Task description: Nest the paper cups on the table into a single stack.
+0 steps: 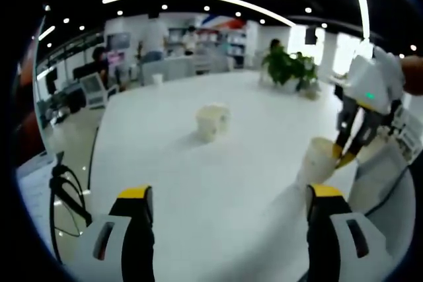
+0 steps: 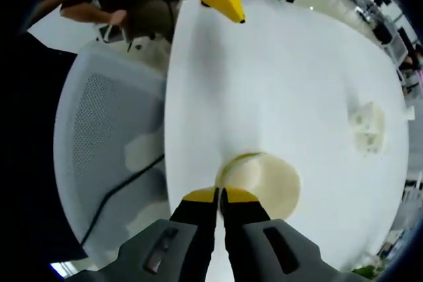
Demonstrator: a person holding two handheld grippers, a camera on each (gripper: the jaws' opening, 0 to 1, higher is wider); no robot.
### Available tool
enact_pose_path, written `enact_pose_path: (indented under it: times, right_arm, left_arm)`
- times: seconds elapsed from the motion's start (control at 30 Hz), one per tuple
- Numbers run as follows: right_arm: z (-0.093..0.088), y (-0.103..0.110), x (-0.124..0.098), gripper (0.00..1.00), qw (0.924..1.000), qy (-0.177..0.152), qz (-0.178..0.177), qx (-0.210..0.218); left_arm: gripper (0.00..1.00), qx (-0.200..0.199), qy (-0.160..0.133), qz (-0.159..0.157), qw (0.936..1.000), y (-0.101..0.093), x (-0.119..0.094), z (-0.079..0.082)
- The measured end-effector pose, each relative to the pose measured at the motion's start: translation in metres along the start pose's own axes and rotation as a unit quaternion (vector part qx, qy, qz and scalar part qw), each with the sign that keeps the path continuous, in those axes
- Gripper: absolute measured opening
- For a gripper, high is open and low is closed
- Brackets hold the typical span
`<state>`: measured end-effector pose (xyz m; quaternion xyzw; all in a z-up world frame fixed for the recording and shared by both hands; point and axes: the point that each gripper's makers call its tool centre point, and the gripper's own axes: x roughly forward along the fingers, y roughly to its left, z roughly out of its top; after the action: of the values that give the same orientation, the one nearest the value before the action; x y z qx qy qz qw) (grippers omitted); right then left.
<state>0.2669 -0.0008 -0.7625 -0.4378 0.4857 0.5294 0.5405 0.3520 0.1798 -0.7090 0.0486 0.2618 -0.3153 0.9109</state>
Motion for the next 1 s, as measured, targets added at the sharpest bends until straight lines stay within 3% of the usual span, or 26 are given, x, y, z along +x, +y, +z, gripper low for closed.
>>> enact_pose_path:
  times: [0.4, 0.67, 0.8, 0.9, 1.0]
  right_arm:
    - [0.005, -0.003, -0.001, 0.06, 0.9995, -0.032, -0.003, 0.003]
    - [0.009, -0.01, -0.024, 0.25, 0.995, -0.099, -0.015, -0.002]
    - [0.01, -0.025, -0.045, 0.3, 0.9886, -0.145, -0.034, 0.021]
    - [0.011, -0.038, -0.064, 0.3, 0.98, -0.187, -0.045, 0.049]
    - [0.006, -0.059, -0.081, 0.33, 0.9667, -0.231, -0.083, 0.072]
  left_arm:
    - [0.94, 0.0, 0.0, -0.001, 1.0, -0.002, 0.001, 0.001]
    - [0.94, -0.003, -0.002, -0.002, 1.0, -0.004, 0.003, 0.0]
    - [0.95, -0.003, -0.005, -0.006, 1.0, -0.006, 0.006, 0.001]
    - [0.96, -0.006, -0.009, -0.008, 0.9999, -0.008, 0.008, 0.003]
    - [0.97, -0.008, -0.014, -0.009, 0.9998, -0.009, 0.01, 0.005]
